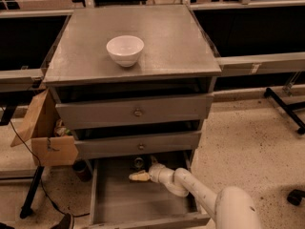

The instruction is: Pick green can from bottom drawer and place on counter

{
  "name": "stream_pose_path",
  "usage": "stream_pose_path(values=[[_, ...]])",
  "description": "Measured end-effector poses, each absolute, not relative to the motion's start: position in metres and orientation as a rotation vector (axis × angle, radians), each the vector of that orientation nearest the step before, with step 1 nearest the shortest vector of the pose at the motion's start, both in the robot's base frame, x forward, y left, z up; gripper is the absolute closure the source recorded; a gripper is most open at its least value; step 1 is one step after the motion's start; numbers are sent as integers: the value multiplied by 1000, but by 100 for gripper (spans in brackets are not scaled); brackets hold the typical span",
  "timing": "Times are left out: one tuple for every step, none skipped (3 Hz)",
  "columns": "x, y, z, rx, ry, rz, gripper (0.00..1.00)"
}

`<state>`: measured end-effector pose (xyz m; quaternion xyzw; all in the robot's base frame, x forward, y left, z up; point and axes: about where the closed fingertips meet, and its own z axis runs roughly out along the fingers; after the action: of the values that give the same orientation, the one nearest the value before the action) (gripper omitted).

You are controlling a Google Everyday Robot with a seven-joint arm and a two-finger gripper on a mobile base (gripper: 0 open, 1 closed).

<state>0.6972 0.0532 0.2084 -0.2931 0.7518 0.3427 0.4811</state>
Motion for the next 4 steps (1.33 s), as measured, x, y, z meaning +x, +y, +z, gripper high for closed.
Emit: stream_pose_path(values=[[708, 58, 200, -714, 1861, 811, 0], [714, 73, 192, -741, 1888, 817, 19], [716, 85, 184, -753, 1904, 836, 49], [716, 84, 184, -753, 1904, 836, 74]])
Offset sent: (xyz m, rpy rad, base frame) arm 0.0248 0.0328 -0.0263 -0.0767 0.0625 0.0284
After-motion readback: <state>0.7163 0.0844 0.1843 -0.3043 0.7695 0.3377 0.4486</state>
